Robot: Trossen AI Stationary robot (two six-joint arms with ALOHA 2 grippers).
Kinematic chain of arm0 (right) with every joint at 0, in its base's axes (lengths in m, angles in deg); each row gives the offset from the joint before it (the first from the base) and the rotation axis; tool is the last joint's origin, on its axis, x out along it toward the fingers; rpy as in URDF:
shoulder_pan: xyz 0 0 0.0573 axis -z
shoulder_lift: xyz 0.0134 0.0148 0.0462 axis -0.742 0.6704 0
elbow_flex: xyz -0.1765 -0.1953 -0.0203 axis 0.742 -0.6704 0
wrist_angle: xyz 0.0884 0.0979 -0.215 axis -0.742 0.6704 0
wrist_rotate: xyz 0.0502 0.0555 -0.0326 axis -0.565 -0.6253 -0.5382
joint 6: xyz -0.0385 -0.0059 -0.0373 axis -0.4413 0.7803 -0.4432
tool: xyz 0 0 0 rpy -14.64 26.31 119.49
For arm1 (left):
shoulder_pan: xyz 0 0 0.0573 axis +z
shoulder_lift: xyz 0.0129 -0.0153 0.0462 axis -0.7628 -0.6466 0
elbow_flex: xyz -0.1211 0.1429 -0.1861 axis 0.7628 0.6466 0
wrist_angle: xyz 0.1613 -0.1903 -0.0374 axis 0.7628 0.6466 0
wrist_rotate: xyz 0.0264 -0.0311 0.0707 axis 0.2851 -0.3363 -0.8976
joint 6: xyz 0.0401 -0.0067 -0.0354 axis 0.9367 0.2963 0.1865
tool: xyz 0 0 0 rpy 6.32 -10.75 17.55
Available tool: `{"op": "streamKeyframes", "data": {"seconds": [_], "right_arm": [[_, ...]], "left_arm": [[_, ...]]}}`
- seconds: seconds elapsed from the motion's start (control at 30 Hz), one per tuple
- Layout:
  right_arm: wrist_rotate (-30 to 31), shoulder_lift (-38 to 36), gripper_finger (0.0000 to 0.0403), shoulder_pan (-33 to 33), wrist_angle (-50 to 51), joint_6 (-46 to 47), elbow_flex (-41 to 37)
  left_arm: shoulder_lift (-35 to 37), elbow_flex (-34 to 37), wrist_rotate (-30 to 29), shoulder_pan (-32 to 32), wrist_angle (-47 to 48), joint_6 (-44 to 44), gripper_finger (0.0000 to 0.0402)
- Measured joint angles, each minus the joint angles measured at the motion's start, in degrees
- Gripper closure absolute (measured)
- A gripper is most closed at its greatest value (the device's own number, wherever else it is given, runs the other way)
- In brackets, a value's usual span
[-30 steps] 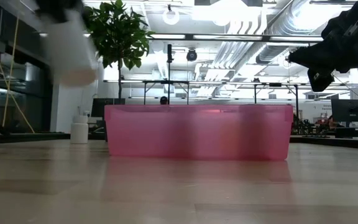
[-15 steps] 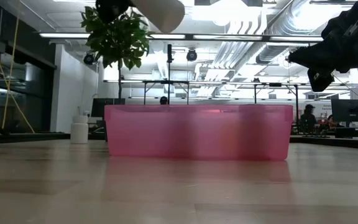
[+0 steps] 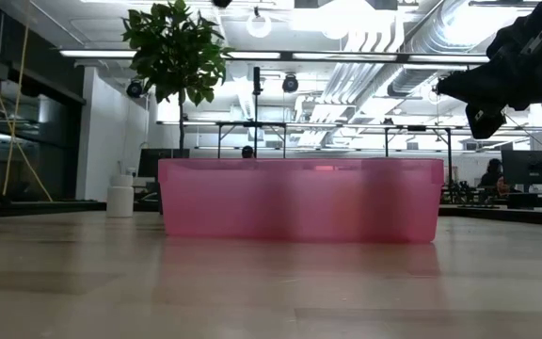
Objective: Pick and place pill bottles into a basket
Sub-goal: Put the bottom white medicine bottle into the bin
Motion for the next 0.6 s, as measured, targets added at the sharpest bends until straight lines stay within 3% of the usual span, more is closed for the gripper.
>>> {"op": "streamKeyframes", "data": {"seconds": [0.27,0.43,0.6], "right_arm": [[0.0,0.0,0.0396,0.0,0.0,0.0,0.0],[0.0,0.0,0.0396,0.0,0.0,0.0,0.0],[0.0,0.0,0.0396,0.0,0.0,0.0,0.0]], "left_arm": [[0.0,0.0,13.3,4.5,-8.7,3.2,0.0206],[0.0,0.0,27.7,7.3,-20.5,4.0,0.0206],[-0.1,0.0,33.8,8.9,-30.8,4.1,0.0206]]}}
